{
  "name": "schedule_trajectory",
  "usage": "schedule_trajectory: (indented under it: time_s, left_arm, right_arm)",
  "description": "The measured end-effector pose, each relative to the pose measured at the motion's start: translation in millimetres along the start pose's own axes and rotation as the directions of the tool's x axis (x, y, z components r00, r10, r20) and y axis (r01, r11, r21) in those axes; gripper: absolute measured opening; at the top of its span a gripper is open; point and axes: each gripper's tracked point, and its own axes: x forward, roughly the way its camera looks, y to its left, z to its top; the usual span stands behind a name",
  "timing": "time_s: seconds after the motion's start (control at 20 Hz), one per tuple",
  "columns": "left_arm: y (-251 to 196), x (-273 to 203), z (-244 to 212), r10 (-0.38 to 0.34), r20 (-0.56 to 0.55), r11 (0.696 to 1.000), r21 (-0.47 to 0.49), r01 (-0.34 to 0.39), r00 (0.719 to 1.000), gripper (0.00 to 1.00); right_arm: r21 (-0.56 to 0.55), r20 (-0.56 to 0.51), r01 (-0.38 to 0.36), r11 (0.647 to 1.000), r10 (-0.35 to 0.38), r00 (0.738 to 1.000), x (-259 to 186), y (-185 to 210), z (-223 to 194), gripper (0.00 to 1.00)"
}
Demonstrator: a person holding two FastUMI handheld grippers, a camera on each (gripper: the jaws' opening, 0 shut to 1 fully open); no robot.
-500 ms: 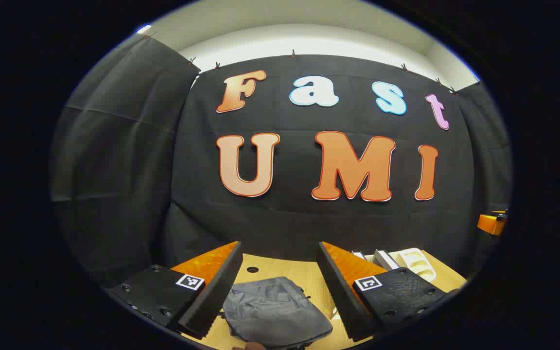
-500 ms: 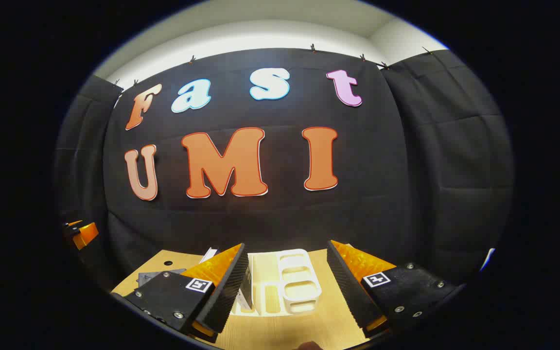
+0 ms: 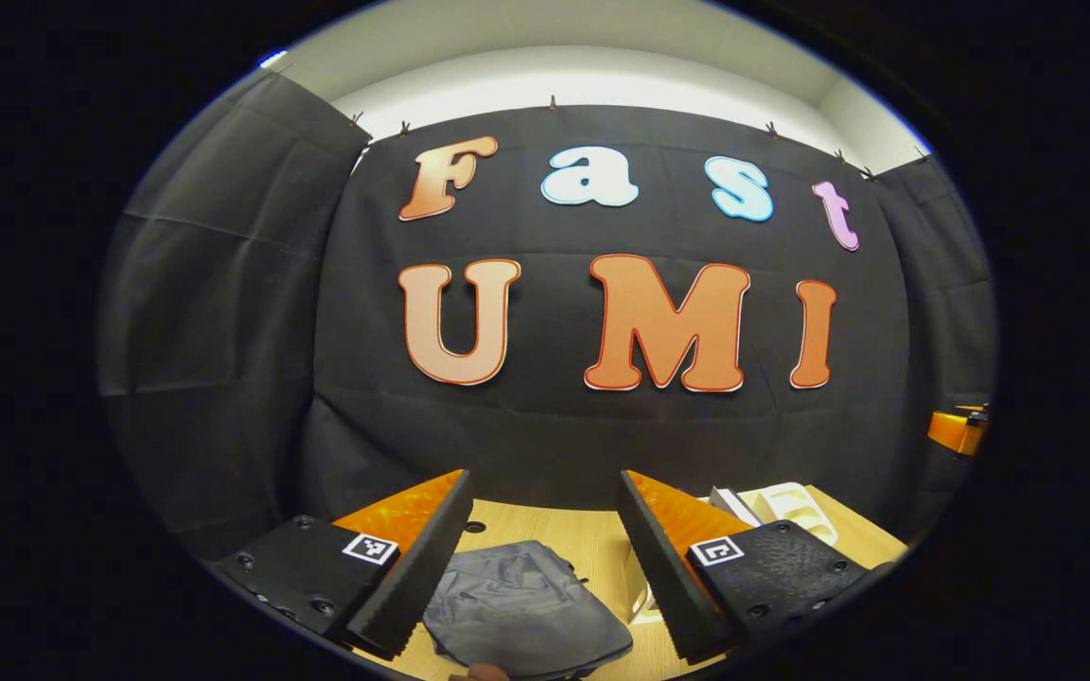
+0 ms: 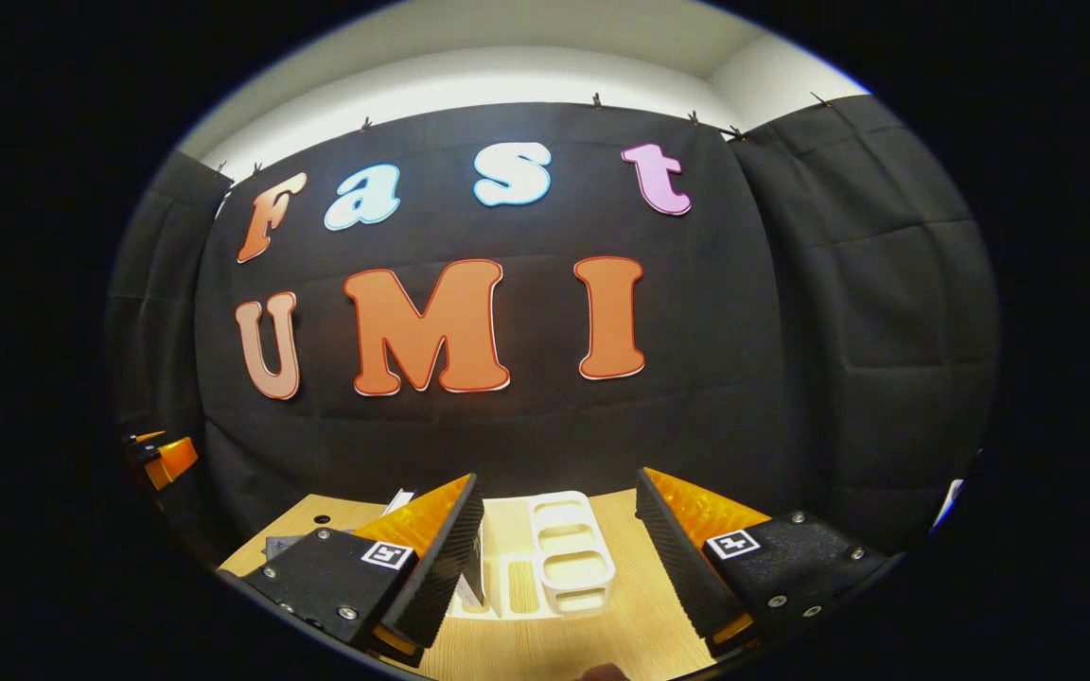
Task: Open the schoolbag, grab two books from the bookshelf and put them into the schoolbag.
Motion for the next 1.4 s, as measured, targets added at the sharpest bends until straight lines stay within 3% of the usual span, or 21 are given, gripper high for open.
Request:
schedule_trajectory:
  time_s: [0.35,0.85,1.05,1.1,1.4]
  left_arm:
    - [18.8,-6.2,-9.7,0.016,-0.019,1.000,-0.012,-0.017,1.000,0.96]
    - [23.0,-3.1,-11.6,0.000,-0.023,0.997,0.075,0.002,1.000,0.96]
    - [30.0,-0.5,-20.5,0.017,-0.038,0.982,0.186,-0.009,0.999,0.97]
    - [28.4,-0.2,-25.2,0.011,-0.045,0.977,0.214,-0.001,0.999,0.97]
    - [18.4,3.0,-75.2,-0.023,-0.144,0.928,0.365,0.075,0.989,1.00]
  right_arm:
    - [-0.022,-0.022,-0.046,0.999,0.046,0.999,-5.9,25.0,-6.4,0.97]
    - [-0.016,-0.069,-0.048,0.999,0.047,0.997,-6.1,25.7,-23.6,0.97]
    - [-0.030,-0.090,-0.051,0.998,0.048,0.995,-2.9,26.9,-31.7,1.00]
    - [-0.027,-0.097,-0.053,0.998,0.050,0.994,-2.0,27.9,-34.4,0.97]
    - [0.012,-0.157,-0.051,0.999,0.053,0.986,1.8,29.2,-60.3,0.97]
